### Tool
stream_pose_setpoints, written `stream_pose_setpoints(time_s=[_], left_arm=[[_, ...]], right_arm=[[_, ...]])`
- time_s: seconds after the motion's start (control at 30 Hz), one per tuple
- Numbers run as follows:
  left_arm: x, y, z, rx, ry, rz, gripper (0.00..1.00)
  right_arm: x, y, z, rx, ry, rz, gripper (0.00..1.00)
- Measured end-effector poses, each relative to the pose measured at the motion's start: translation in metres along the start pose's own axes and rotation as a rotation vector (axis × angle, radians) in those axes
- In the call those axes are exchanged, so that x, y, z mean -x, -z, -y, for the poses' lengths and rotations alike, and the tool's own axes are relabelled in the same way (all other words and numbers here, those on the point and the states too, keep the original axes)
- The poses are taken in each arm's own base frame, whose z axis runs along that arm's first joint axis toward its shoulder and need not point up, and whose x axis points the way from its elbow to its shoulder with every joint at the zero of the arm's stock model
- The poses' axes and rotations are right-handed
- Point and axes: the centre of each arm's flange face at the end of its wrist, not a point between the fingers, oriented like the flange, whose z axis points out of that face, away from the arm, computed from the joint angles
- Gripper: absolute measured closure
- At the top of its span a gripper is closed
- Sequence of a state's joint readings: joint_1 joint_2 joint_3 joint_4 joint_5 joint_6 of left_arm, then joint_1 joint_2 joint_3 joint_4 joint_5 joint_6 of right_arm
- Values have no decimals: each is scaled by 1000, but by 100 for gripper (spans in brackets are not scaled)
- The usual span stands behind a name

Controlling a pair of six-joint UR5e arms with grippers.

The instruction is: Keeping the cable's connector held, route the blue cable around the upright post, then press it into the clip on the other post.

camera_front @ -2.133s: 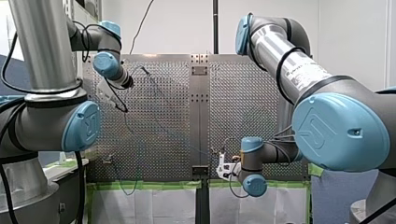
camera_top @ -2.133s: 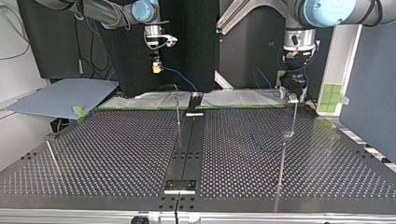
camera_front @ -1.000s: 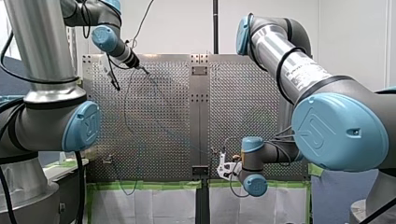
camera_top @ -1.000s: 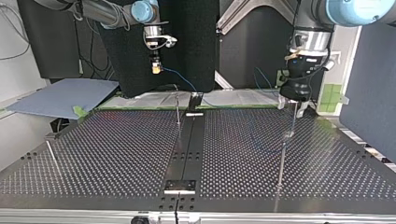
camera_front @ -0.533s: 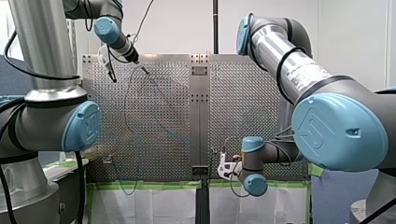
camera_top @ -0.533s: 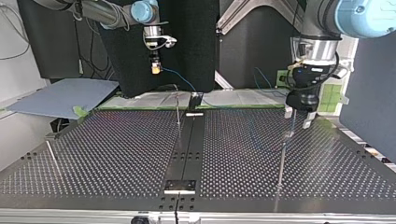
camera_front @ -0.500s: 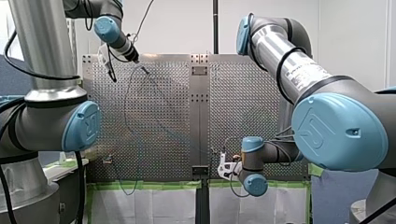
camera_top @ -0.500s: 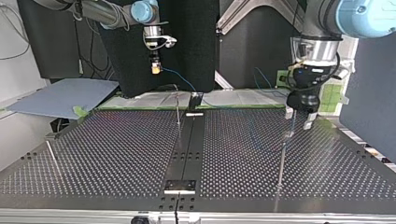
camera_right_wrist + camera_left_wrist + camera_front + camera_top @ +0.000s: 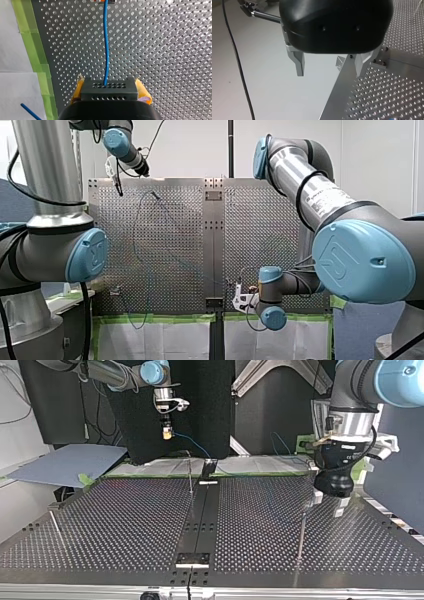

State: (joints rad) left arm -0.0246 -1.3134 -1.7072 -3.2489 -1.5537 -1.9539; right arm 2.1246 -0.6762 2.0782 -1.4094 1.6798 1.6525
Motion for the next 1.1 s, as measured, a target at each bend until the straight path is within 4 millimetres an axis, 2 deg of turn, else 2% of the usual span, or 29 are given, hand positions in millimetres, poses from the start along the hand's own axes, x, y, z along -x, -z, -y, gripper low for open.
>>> stream_pose_setpoints(time_s=[0.37,0.67,1.1], left_arm=[[-3,0,-7,74,-84,-28,0],[-12,-5,-8,83,-156,-57,0],[-14,-6,-7,76,-214,-65,0]], right_arm=[[0,-1,0,0,-1,-2,100],[0,-1,-1,1,-1,0,100],[-1,-3,-5,9,-7,-3,100]])
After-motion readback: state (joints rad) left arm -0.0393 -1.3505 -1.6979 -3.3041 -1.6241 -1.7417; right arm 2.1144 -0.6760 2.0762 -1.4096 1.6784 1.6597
